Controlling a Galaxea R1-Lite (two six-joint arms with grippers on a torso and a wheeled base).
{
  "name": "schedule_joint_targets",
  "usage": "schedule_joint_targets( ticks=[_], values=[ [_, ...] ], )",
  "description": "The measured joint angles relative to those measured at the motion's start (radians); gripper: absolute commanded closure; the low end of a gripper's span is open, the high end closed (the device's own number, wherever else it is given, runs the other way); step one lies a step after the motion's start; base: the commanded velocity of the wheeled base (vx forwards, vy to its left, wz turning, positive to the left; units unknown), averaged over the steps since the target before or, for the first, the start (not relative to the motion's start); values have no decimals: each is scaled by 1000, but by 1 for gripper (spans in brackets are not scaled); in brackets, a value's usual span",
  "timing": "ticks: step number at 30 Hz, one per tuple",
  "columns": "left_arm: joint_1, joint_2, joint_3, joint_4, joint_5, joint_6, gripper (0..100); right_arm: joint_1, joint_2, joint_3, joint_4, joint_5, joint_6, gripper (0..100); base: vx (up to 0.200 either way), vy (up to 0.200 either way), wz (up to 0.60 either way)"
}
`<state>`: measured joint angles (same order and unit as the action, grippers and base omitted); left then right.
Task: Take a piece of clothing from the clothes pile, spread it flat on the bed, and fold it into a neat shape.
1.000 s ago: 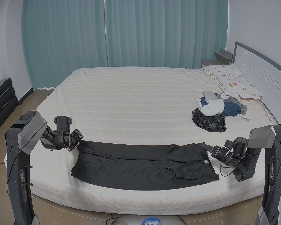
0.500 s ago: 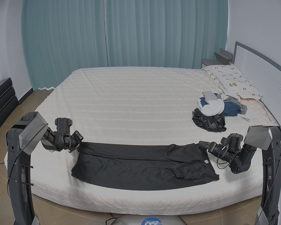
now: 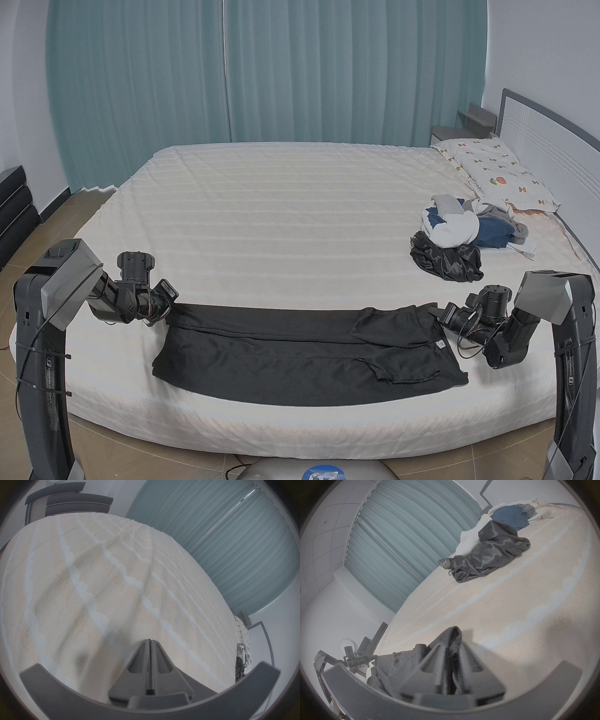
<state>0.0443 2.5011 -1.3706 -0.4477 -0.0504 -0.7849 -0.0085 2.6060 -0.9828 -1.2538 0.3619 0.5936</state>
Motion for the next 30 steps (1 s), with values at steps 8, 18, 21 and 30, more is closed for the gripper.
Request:
schedule_joint_targets(
  ticks=[8, 18, 21, 30],
  values=[
    [0, 0, 0, 0, 0, 1, 100, -5, 9, -54, -11, -65, 75, 100, 0, 0, 0],
    [-2, 0, 0, -1, 0, 1, 100, -14, 17, -73, -15, -70, 76, 100, 0, 0, 0],
    [-3, 0, -2, -1, 0, 2, 0, -14, 21, -73, -16, -71, 73, 0, 0, 0, 0],
    [-2, -7, 3, -1, 0, -2, 0, -15, 14, -27, -82, -71, 69, 0, 0, 0, 0]
  ],
)
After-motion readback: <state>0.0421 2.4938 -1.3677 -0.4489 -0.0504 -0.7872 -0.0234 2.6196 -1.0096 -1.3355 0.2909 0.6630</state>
